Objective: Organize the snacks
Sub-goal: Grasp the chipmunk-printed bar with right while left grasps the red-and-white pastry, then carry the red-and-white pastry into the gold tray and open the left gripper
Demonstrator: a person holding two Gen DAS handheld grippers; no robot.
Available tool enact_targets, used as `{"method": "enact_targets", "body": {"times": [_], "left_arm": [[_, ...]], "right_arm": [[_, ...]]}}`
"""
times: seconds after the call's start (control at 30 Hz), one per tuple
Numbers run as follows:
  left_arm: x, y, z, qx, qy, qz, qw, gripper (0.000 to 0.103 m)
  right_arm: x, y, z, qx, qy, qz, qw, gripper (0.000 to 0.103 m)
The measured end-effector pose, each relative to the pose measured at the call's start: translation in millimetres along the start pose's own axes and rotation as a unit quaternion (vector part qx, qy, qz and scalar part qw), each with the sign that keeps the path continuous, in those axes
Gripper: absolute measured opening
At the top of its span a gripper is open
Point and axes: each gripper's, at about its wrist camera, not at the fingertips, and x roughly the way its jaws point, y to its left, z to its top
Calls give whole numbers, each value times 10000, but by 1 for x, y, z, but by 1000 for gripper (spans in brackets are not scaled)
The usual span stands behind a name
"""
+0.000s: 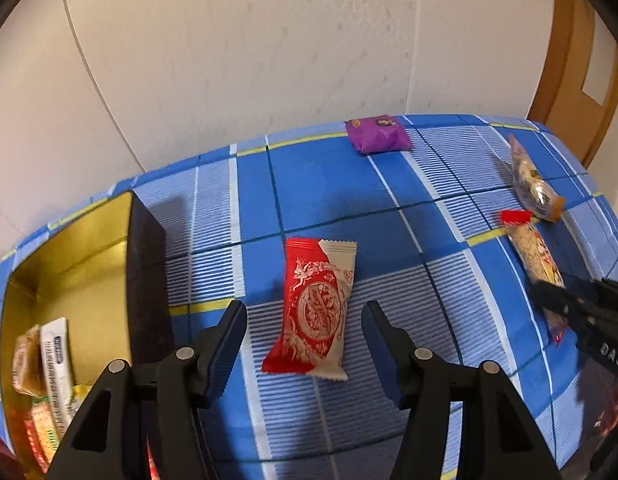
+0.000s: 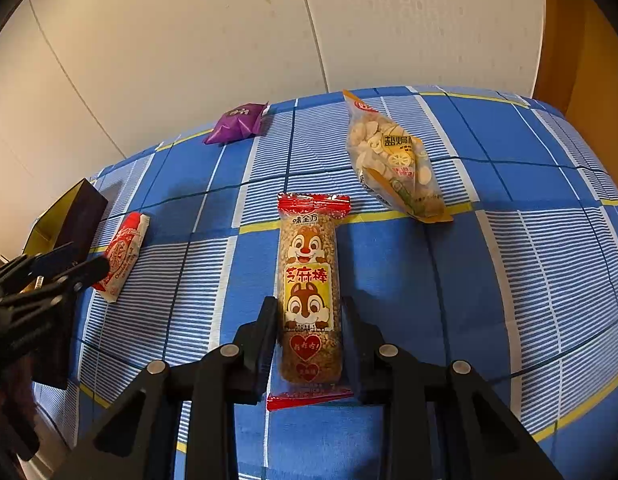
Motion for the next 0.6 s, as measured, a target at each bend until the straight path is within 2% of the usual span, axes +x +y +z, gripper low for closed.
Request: {"method": "enact_targets", "body": {"times": [0.1, 0.27, 0.33, 0.43, 0.5, 0.6], "left_arm": [[10, -1, 0, -18, 71, -94, 9999, 61], [24, -11, 0, 290, 120, 221, 9993, 61], [24, -9, -2, 236, 40, 193, 9995, 59], [24, -7, -2, 160, 41, 36, 9999, 38], [23, -8, -3, 176, 31, 52, 9998, 37], [17, -12, -5, 276, -102, 50, 9996, 29]], "right_arm": [[-1, -1, -1, 42, -1, 27, 10000, 31], [-1, -1, -1, 45, -9, 30, 10000, 31], [-1, 0, -1, 37, -15, 18, 10000, 31], [-1, 0, -1, 24, -19, 5, 10000, 31], [-1, 0, -1, 26, -20, -1, 10000, 31], [-1, 0, -1, 30, -21, 7, 10000, 31]]}}
